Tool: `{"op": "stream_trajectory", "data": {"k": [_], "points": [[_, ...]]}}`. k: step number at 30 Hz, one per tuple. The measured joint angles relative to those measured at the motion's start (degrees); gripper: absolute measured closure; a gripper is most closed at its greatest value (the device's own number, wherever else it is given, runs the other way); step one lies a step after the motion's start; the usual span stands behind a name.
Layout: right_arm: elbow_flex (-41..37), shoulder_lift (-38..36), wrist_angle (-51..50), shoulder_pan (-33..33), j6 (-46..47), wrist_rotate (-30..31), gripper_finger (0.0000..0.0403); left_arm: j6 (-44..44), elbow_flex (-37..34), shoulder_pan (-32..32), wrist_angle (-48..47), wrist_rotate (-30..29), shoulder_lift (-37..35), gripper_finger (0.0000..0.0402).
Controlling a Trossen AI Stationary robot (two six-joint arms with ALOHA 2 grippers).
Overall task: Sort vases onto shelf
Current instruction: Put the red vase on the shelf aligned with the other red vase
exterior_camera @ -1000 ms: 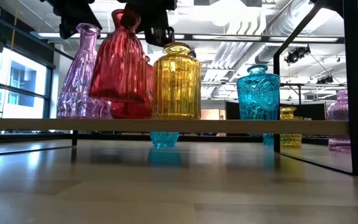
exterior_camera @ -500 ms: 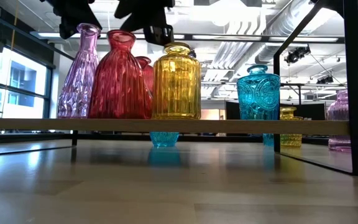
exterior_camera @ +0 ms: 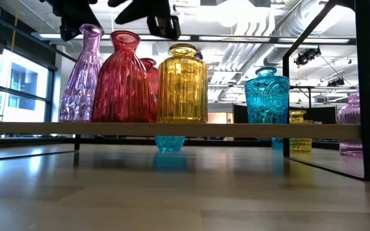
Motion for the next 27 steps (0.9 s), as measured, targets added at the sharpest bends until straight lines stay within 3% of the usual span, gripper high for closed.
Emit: {"op": "stream_trajectory", "data": {"k": [8, 13, 16, 27], "points": [[1.77, -2.14, 1.55, 1.61, 5.73, 7.24, 0.034, 1.72, -0.02, -0.02, -2.05, 0.09, 0.0, 0.0303], [1.77, -2.16, 1.49, 3.56, 9.38, 8.47, 0.0376, 1.91, -0.02, -0.38, -2.42, 0.59, 0.0, 0.0303], [1.77, -2.15, 1.54, 5.01, 13.39, 12.67, 0.0398, 1.91, -0.02, -1.5, -2.55, 0.79, 0.0, 0.0303], [1.75, -1.75, 1.43, 9.29, 30.09, 25.18, 0.0402, 2.0, -0.02, -4.71, -2.53, 0.48, 0.0, 0.0303]]}}
